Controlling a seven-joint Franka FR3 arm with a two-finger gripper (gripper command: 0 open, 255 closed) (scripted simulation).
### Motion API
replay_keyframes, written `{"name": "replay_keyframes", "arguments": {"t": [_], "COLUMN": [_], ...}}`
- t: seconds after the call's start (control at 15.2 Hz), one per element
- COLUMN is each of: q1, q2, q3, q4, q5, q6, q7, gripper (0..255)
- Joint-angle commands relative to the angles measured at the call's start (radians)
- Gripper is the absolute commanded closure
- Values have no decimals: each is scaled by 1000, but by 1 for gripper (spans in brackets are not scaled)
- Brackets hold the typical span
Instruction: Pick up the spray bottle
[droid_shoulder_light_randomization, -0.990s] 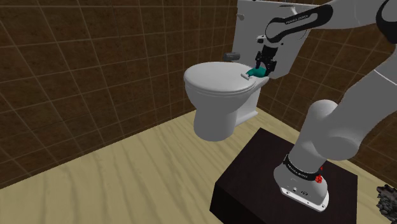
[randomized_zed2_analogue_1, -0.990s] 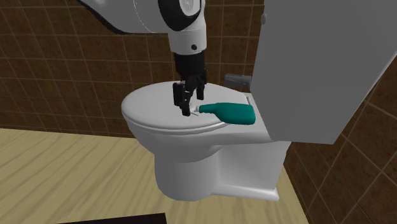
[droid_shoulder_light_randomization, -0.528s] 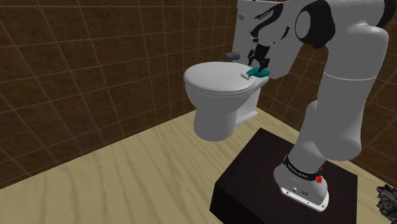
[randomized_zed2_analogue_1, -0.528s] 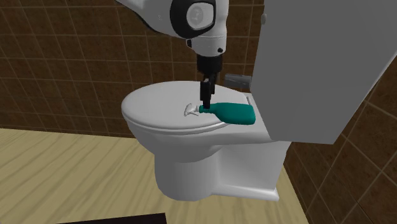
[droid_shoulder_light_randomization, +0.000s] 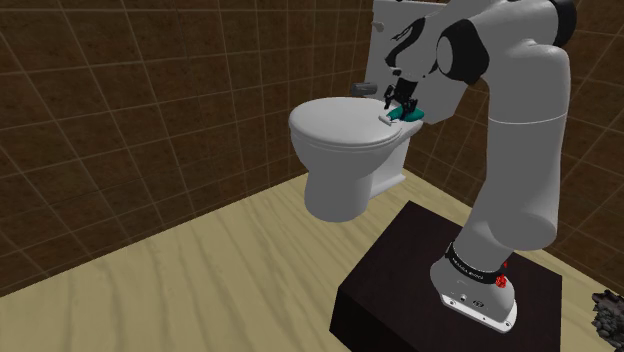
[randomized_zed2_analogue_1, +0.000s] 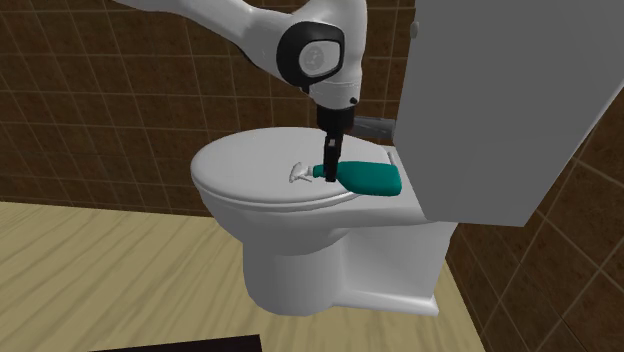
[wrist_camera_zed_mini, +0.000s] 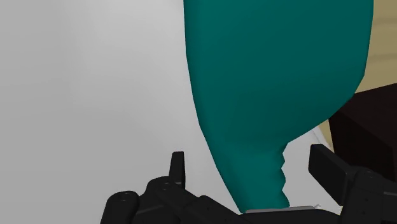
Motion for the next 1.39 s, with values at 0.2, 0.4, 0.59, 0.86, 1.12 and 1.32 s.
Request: {"name": "replay_keyframes", "arguments": {"t": [0.2, 0.4, 0.59, 0.86, 1.12, 1.32], "q1": [-9, -10, -10, -3, 14, 26], "q2": [12, 12, 12, 4, -21, -38], "q3": [11, 11, 11, 4, -19, -34], "q4": [-7, -7, -7, -2, 25, 48], "q5": [15, 15, 15, 5, -28, -51], "q6": [14, 14, 14, 4, -35, -65], "q7": [-11, -11, -11, -3, 21, 39], "gripper": [255, 255, 255, 255, 255, 255]}}
